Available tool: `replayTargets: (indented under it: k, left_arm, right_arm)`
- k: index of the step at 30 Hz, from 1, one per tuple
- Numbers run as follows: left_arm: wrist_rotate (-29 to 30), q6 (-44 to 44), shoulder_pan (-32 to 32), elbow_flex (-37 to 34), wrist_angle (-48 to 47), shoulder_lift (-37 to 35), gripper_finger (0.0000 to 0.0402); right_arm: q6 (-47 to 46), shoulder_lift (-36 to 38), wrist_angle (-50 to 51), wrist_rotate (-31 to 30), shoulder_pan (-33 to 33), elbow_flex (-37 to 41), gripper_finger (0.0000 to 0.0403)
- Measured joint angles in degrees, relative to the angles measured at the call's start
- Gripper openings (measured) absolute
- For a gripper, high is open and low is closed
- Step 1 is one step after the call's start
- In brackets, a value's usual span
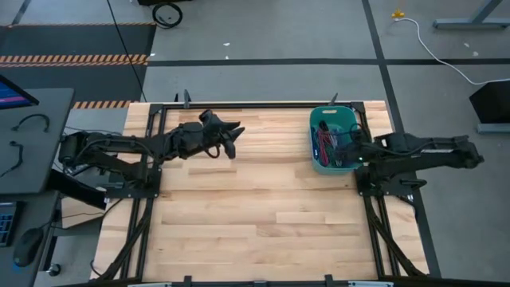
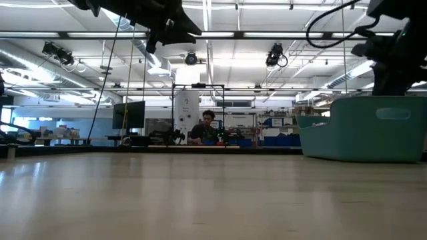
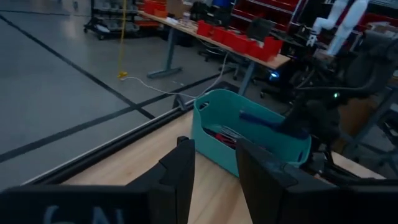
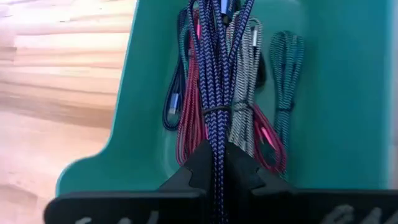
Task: Pick and place USB-C Cables
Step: Put the blue charger cable into the green bin
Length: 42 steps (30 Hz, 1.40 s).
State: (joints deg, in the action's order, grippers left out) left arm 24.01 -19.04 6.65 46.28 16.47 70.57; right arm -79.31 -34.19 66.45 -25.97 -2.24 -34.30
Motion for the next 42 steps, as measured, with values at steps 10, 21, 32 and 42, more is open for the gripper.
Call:
replayTargets:
  k: [10, 21, 32, 42]
  left_arm:
    - [1.83, -6.23, 0.05, -0.01, 0.03, 0.0, 0.0123]
    - [1.9, -5.83, 0.05, -0.02, -0.04, 0.0, 0.0123]
    - [1.86, -5.8, -0.15, -0.02, -0.41, 0.0, 0.0123]
    - [1.84, -5.75, -0.14, -0.02, -0.52, 0.0, 0.0123]
  right_arm:
    - [19.22, -7.87, -18.5, 7.44, -16.11, 6.05, 0.0026]
    - [30.68, -21.11, -33.01, 15.6, -30.98, 6.23, 0.0026]
    - [31.3, -28.87, -33.24, 16.93, -32.56, 6.23, 0.0058]
    - [31.6, -18.35, -31.18, 26.01, -32.13, 5.36, 0.0149]
